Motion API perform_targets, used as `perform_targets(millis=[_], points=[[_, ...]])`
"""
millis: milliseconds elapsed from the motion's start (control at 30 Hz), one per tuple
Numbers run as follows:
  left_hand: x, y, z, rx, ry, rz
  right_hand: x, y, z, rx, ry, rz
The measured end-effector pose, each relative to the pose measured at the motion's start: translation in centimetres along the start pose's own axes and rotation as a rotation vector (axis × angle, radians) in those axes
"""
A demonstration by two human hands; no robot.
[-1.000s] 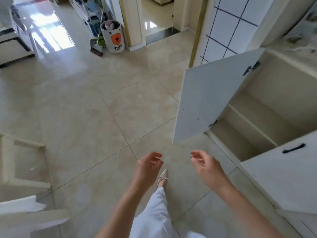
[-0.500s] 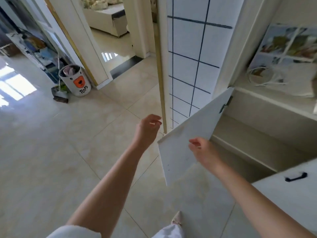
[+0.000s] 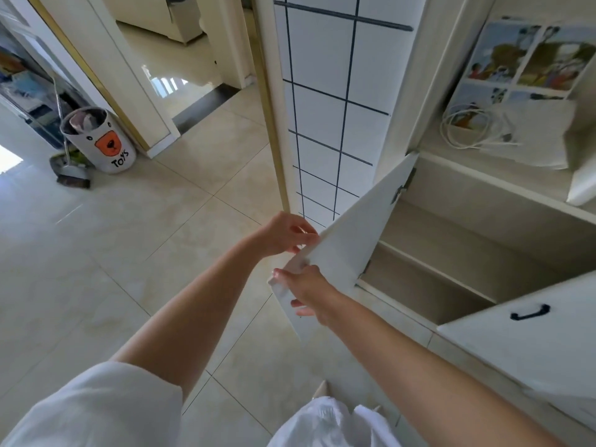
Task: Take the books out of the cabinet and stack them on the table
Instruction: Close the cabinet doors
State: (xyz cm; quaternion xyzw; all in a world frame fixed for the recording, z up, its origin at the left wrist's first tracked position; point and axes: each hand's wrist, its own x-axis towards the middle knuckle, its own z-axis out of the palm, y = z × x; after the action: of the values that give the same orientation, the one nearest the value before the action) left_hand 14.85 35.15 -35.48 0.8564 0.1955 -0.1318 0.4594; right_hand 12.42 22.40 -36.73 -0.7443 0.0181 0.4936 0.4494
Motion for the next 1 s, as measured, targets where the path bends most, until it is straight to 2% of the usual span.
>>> perform_targets(millis=[133,300,500,633,700,800,933,1000], points=[[-0.1,0.2,0.6,0.010,-0.001,-0.002,-0.1,0.6,-0.5,0.015,-0.020,0.019],[-1.1,1.0,3.6,-0.049,-0.026,0.015,-1.7,3.6,-2.9,0.037,0.037,0.005],[-2.3,3.6,9.2,-0.127,-0.050,0.027,-4.7,7.9,-9.3,-0.110,-0.043,0.031],[-3.6,6.5,15.5,-0.243,0.088,0.003,-7.0,11.5,-15.8,-0.101,-0.055,0.018],[-3.8,7.8,18.9,-0.251,0.222,-0.008,-8.2,12.9,-19.3,-0.106,-0.040,-0.008],[-3.1,10.4,23.7,-0.205,0.428,0.153,-10.2,14.3,-25.0,-0.184,-0.001,-0.078],[-0.4,14.7,28.5,0.015,0.560,0.394,-12.3,15.2,-31.8,-0.365,0.106,-0.190],[1.6,16.3,30.3,0.151,0.586,0.535,-12.2,16.0,-34.2,-0.494,0.248,-0.236]])
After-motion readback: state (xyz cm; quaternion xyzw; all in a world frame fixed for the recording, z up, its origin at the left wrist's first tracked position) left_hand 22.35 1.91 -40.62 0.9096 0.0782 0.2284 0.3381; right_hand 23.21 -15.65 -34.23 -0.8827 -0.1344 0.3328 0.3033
